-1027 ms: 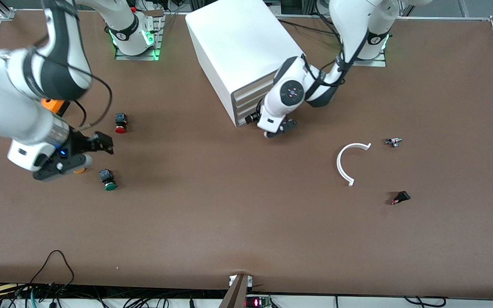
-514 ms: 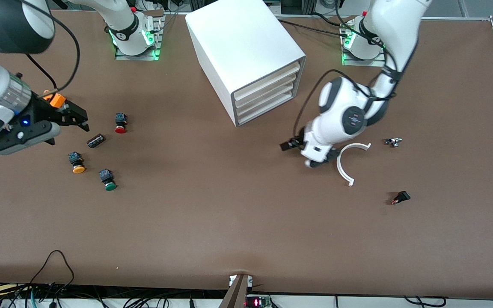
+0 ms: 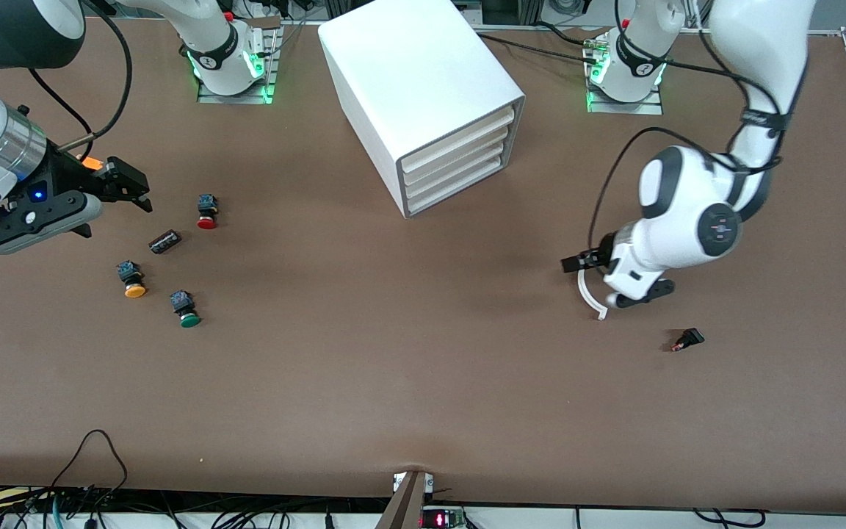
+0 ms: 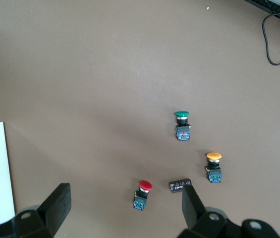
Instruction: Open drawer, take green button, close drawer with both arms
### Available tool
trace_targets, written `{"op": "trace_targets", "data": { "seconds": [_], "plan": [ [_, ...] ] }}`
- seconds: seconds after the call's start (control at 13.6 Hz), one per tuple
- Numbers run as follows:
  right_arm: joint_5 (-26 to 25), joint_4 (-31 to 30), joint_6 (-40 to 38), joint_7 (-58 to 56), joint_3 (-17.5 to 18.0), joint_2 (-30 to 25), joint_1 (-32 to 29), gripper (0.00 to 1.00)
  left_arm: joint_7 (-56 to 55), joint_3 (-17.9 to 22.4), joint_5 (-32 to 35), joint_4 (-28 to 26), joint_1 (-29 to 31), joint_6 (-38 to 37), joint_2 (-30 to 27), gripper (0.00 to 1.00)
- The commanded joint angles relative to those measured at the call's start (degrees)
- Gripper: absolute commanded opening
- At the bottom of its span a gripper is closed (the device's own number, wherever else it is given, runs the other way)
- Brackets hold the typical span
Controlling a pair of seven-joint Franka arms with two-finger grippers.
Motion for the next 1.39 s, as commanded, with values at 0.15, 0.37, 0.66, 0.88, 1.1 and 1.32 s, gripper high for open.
{"op": "trace_targets", "data": {
  "seconds": [0.15, 0.37, 0.66, 0.88, 1.1, 1.32],
  "plan": [
    [-0.51, 0.97, -2.85, -3.93, -0.62, -1.37, -0.96, 0.99, 7.8, 0.11, 5.12, -0.45, 6.38, -3.91, -4.28, 1.0],
    [-0.85, -1.13, -2.94, -4.73, 11.63, -4.87, -14.71, 0.99, 8.61, 1.25, 9.6, 1.22, 7.26, -8.11, -7.44, 1.0],
    [-2.09, -6.22, -1.72, -8.95, 25.54, -9.09, -31.16, 0.99, 9.74, 2.92, 14.88, 2.7, 7.18, -15.14, -13.68, 1.0],
    [-4.28, -7.91, -0.48, -8.95, 28.12, -10.6, -32.88, 0.99, 11.5, 3.45, 15.06, 5.51, 7.26, -21.82, -17.29, 1.0],
    [-5.07, -7.64, -1.0, -8.08, 28.56, -10.77, -32.79, 0.99, 12.74, 3.45, 15.15, 8.15, 7.26, -26.48, -20.54, 1.0],
    [-5.16, -7.73, -1.44, -6.32, 29.09, -11.39, -32.79, 0.99, 12.82, 4.41, 15.15, 10.26, 7.35, -28.52, -23.0, 1.0]
  ]
}}
